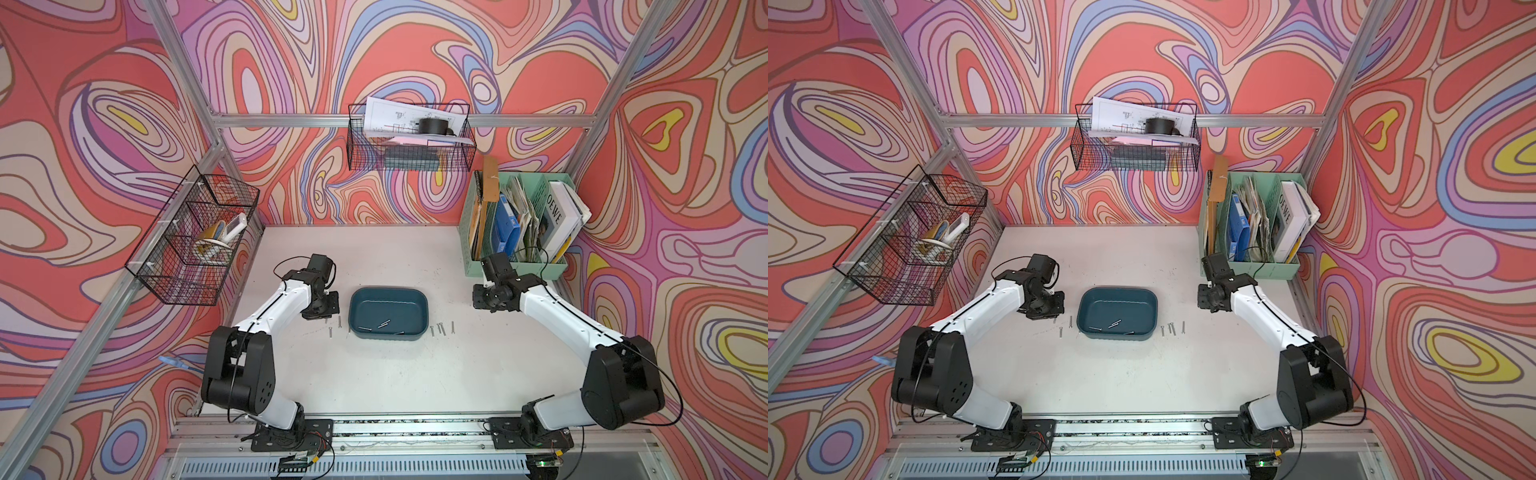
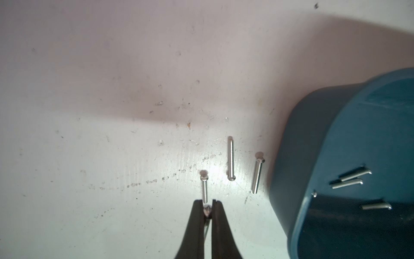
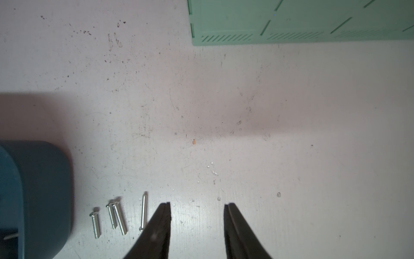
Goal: Take out the screws from the storage box
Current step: Place the screw at the center of the board.
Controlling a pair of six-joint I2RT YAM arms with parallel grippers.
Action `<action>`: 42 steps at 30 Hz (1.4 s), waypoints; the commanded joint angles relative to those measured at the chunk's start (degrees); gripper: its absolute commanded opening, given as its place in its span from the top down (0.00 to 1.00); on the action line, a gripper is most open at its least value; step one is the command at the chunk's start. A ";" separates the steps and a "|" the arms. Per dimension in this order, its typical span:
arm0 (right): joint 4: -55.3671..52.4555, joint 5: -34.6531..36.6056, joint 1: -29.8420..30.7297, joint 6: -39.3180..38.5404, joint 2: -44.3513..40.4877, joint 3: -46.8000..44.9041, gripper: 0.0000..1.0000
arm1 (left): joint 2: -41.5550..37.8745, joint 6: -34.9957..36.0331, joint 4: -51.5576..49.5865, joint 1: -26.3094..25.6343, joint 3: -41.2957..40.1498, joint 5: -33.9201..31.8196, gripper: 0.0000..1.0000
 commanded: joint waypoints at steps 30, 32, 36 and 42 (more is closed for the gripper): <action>-0.43 0.46 -0.32 0.68 -2.04 -0.93 0.59 | 5.04 -1.83 6.18 2.95 -4.73 -0.41 0.70; -0.44 0.38 -0.30 0.69 -2.05 -0.91 0.59 | 4.36 -1.31 4.43 2.99 -2.46 -1.39 0.69; -0.41 0.20 -0.31 0.52 -2.00 -0.82 0.59 | 2.36 -0.32 0.64 2.99 3.88 -3.07 0.64; -0.14 0.04 -0.31 0.36 -2.22 -0.75 0.58 | -1.30 6.82 -7.22 1.81 15.84 -2.91 0.61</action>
